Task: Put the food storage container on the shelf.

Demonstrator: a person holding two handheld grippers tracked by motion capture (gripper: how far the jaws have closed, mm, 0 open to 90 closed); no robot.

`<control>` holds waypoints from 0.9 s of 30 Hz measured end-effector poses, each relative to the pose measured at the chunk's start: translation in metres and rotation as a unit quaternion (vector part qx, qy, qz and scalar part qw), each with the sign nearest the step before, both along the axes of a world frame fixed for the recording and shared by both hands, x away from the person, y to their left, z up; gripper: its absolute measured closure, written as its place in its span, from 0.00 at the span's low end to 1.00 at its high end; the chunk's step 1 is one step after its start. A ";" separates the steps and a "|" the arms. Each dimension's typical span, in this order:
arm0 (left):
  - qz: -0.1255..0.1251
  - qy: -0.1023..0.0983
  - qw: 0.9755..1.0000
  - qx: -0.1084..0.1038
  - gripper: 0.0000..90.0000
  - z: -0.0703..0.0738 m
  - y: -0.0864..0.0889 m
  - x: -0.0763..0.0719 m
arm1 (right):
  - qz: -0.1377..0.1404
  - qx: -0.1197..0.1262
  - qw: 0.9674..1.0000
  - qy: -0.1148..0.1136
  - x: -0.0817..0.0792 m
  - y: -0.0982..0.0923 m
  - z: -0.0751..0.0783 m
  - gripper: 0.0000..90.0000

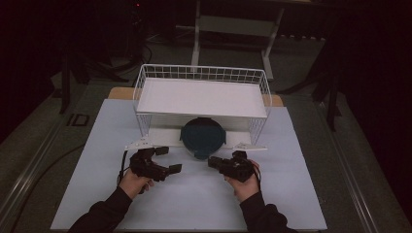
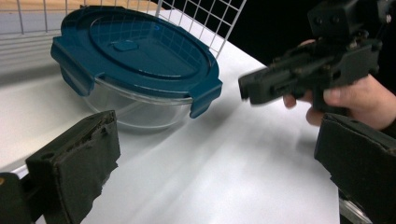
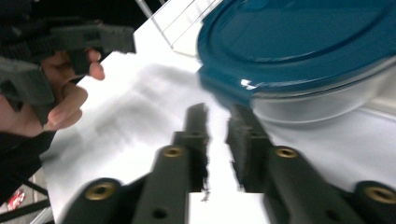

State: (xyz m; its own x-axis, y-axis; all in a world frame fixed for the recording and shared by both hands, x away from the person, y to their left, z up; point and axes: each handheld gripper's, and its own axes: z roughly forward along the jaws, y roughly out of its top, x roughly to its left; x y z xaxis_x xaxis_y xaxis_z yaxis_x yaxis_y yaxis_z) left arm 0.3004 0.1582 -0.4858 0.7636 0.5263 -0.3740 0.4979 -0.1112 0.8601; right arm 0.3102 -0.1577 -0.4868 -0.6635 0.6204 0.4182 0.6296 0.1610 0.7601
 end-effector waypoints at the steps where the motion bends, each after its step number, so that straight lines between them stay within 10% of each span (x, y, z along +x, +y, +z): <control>1: 0.001 -0.001 1.000 0.001 0.01 0.000 0.001 0.000 | 0.004 -0.001 1.000 0.001 -0.001 0.003 -0.001 0.94; 27: -0.003 -0.022 1.000 0.004 0.01 -0.001 -0.003 -0.004 | -0.021 -0.033 0.999 0.003 0.043 0.030 -0.020 1.00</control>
